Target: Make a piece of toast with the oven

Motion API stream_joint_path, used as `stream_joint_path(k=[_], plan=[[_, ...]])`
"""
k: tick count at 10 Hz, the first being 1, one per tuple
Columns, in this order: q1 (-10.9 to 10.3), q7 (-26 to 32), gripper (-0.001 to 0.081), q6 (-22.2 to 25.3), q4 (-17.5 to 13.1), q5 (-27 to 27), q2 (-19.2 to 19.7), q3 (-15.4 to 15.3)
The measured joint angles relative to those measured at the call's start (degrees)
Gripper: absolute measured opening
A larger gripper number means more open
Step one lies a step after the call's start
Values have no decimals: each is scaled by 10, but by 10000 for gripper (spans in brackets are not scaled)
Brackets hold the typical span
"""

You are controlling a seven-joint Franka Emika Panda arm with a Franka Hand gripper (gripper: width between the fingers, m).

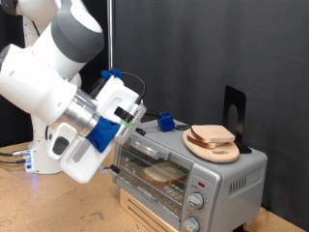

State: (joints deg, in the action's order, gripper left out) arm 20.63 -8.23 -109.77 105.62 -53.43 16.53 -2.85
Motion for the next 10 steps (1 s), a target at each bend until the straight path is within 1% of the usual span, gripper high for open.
stream_joint_path(k=[1, 3, 4, 5, 6, 7, 8, 9, 10], plan=[[0, 21, 808, 21, -31, 13, 30, -1], [-4, 25, 808, 23, -84, 22, 81, -2], [-3, 25, 808, 26, -82, 19, 80, -2], [0, 29, 808, 51, -81, 6, 81, -3], [4, 52, 808, 46, -77, -32, 83, -6], [4, 78, 808, 24, -73, -60, 90, -10], [3, 107, 808, 14, -72, -70, 101, -15], [3, 140, 808, 17, -74, -66, 117, -18], [2, 177, 808, 10, -76, -56, 135, -18]])
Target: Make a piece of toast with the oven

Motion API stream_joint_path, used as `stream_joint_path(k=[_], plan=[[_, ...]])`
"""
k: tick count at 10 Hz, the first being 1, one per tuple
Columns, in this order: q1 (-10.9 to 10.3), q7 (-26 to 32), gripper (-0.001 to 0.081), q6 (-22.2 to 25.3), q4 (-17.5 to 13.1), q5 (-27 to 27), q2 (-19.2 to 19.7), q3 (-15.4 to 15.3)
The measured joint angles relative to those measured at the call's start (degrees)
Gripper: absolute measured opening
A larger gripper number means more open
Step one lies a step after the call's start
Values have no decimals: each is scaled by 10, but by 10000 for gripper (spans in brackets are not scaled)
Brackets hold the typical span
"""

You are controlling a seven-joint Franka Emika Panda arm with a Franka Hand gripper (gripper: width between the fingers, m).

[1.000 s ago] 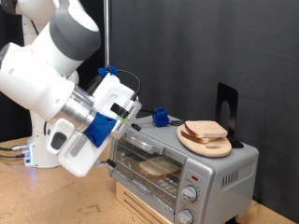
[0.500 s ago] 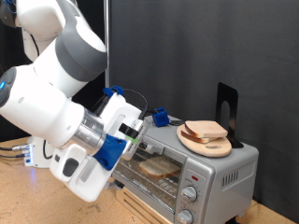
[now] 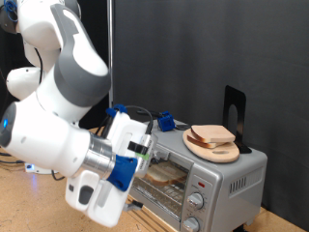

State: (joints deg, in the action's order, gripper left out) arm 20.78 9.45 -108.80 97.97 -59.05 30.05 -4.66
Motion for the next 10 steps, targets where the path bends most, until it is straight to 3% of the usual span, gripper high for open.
stream_joint_path(k=[1, 2, 4, 5, 7, 10], plan=[[-3, 26, 808, -7, -13, 8, 15, 0], [-2, 16, 808, -6, -13, 4, 15, 0], [16, 2, 808, 79, -15, -25, 15, -3], [21, 0, 808, 92, -15, -31, 19, -3], [20, -27, 808, 92, -24, -23, 45, -3], [11, -69, 808, 84, -78, -6, 115, -3]])
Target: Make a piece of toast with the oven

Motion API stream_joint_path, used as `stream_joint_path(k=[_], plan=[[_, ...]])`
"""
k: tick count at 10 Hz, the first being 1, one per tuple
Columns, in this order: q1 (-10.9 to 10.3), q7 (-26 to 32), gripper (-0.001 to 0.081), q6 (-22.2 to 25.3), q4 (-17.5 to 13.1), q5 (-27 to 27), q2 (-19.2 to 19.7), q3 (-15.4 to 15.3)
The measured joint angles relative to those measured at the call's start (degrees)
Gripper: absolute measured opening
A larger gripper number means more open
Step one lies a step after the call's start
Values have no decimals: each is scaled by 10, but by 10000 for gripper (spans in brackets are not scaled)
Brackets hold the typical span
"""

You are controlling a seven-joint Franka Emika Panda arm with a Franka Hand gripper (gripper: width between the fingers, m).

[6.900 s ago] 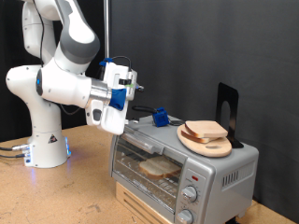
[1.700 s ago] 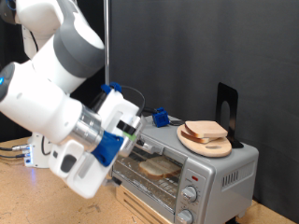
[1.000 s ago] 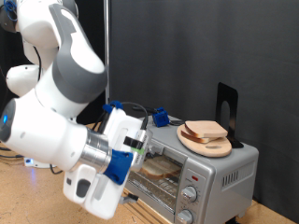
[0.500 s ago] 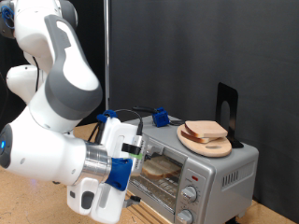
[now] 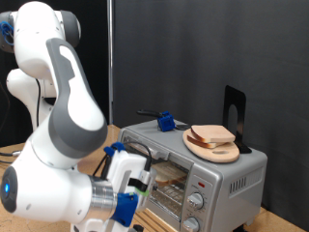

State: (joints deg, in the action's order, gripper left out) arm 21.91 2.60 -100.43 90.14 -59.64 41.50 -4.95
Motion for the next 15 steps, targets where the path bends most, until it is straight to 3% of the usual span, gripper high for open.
stream_joint_path(k=[1, 7, 15], plan=[[-4, -1, 808, -5, -25, 0, 23, 0], [1, 3, 808, 8, -30, -34, 42, -3], [-9, 0, 808, 1, -111, -37, 122, -20]])
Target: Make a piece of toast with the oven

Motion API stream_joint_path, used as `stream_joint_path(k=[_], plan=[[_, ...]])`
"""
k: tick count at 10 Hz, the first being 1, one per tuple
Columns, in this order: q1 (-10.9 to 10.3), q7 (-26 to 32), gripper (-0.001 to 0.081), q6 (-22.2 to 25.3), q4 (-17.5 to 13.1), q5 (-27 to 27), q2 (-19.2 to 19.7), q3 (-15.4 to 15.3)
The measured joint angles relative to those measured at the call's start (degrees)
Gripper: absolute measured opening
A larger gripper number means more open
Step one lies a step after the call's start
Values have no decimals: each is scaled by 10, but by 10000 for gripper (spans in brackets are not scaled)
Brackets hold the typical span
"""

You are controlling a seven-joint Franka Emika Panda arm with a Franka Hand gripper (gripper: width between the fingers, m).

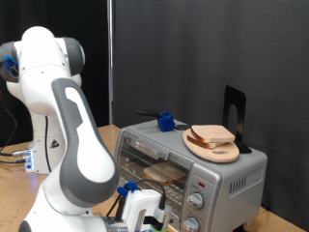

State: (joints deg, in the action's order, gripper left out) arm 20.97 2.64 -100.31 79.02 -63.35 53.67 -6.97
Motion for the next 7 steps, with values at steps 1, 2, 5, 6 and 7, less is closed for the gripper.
stream_joint_path(k=[1, 2, 5, 6, 7], plan=[[-6, 0, 808, -2, -8, 0, 8, -4], [-12, -1, 808, -5, -14, 0, 13, -7], [-32, -1, 808, -21, -19, -3, 22, -19], [-39, -2, 808, -26, -19, -5, 22, -22], [-44, -2, 808, -31, -19, -6, 23, -25]])
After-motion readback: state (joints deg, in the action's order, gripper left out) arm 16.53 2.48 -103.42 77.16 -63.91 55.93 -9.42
